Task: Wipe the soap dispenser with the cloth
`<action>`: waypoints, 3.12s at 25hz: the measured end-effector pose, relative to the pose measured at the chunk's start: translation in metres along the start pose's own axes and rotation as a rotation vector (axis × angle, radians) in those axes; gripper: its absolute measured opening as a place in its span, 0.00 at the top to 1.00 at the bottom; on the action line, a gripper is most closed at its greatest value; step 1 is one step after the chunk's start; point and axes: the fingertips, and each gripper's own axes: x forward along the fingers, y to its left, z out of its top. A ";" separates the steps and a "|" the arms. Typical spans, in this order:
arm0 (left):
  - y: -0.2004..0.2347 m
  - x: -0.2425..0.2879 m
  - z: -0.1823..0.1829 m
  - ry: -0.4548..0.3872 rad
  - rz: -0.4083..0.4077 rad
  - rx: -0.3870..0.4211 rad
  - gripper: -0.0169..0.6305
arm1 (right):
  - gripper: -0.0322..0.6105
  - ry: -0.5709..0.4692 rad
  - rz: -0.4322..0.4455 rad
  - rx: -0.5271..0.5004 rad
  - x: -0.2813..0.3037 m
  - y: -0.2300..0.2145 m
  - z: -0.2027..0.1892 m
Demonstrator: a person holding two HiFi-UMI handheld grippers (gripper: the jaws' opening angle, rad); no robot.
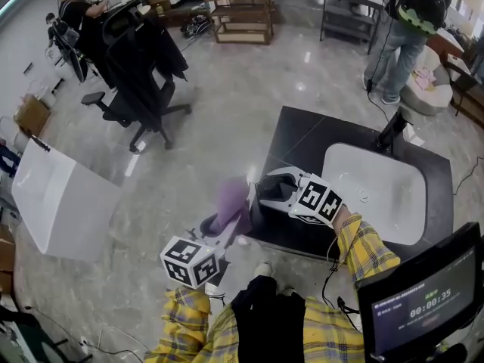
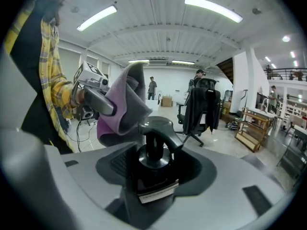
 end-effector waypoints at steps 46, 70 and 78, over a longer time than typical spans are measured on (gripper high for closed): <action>-0.002 0.017 -0.017 0.054 -0.002 -0.005 0.84 | 0.60 -0.086 -0.433 0.161 -0.011 -0.027 -0.007; -0.005 0.021 -0.024 0.081 -0.017 0.002 0.84 | 0.65 -0.058 -0.257 0.114 -0.017 -0.017 -0.005; -0.001 0.024 -0.030 0.080 -0.002 0.002 0.84 | 0.66 -0.089 -0.523 0.236 -0.017 -0.026 -0.010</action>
